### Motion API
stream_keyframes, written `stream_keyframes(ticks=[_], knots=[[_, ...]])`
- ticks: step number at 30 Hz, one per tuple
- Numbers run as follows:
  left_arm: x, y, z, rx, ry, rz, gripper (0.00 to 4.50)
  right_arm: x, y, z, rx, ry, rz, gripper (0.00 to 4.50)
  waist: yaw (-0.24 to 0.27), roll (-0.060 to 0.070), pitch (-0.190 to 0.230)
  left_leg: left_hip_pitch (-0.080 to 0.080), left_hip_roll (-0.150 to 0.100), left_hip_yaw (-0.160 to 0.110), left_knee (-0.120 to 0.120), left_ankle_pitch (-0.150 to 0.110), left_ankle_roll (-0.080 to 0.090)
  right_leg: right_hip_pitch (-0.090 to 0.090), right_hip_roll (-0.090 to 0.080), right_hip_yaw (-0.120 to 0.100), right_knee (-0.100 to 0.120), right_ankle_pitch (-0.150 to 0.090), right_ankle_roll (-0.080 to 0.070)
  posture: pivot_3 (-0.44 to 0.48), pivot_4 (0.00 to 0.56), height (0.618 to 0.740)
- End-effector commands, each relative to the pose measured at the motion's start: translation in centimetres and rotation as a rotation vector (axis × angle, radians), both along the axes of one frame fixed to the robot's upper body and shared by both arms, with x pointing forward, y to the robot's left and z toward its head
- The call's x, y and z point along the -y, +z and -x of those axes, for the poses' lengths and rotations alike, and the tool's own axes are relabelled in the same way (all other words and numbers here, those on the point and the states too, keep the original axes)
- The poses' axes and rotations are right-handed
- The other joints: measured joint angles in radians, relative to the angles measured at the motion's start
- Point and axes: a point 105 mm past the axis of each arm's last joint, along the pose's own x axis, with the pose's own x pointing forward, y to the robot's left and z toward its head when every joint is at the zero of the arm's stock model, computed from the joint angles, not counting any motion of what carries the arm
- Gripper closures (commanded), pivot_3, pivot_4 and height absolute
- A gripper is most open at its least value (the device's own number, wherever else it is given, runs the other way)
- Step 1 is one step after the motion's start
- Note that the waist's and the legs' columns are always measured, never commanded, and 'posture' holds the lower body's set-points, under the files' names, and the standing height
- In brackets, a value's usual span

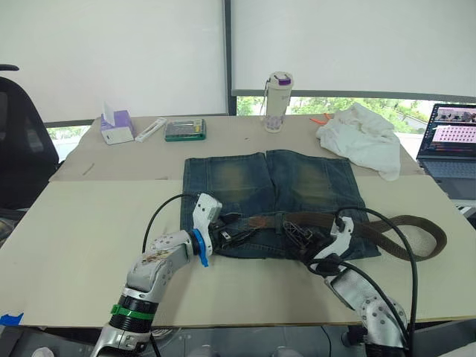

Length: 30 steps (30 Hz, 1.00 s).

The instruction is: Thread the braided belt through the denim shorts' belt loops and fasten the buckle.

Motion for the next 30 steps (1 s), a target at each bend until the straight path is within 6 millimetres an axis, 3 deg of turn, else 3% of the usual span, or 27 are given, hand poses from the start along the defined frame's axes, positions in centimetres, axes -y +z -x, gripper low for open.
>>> stream_keyframes(ticks=[1,7,16,19,24,28,30], knots=[[-0.8,0.7,-1.4,-0.074,0.108,0.134,0.40,-0.3,2.9,0.0,0.099,0.020,-0.189,4.50,0.000,0.000,0.000,0.000,0.000,0.000,0.000,0.000,0.000,0.000,0.000,0.000,0.000,0.000,0.000,0.000,0.150,0.740],[1.3,1.2,-0.2,-0.238,-0.008,0.334,0.40,-0.3,3.9,0.6,0.140,0.072,-0.228,4.50,-0.001,-0.001,0.000,-0.001,0.000,0.000,0.000,0.000,0.000,-0.001,0.000,0.000,0.001,0.000,0.000,0.000,0.150,0.740],[3.1,2.6,0.0,-0.251,-0.078,0.380,0.40,-0.8,3.3,0.6,0.130,0.087,-0.164,4.50,-0.004,-0.001,0.000,-0.001,-0.001,0.000,0.000,0.000,0.000,-0.001,0.002,0.000,0.001,0.000,0.000,0.000,0.150,0.740],[2.8,2.2,-0.2,-0.258,-0.061,0.375,1.18,-0.5,3.3,0.5,0.131,0.069,-0.158,4.50,-0.003,-0.001,0.000,0.000,-0.001,0.000,0.000,0.000,0.000,-0.001,0.002,-0.001,0.001,0.000,0.000,0.000,0.150,0.740],[2.5,2.0,-0.1,-0.259,-0.051,0.364,2.89,-0.2,3.2,0.4,0.138,0.056,-0.136,4.50,-0.002,-0.001,0.000,-0.001,-0.001,0.000,0.000,0.000,0.000,-0.001,0.002,0.000,0.001,0.000,0.000,0.000,0.150,0.740],[1.9,1.6,-0.6,-0.249,0.000,0.335,4.29,-0.1,3.4,0.8,0.166,0.076,-0.119,3.07,-0.001,-0.001,0.000,-0.001,-0.001,0.000,0.000,0.000,0.000,-0.001,0.002,0.000,0.001,0.000,0.000,0.000,0.150,0.740],[1.5,1.5,-0.8,-0.241,0.026,0.318,4.50,0.3,3.4,0.8,0.169,0.066,-0.096,2.45,-0.001,-0.001,0.000,-0.001,-0.001,0.000,0.000,0.000,0.000,-0.001,0.002,0.000,0.001,0.000,0.000,0.000,0.150,0.740]])
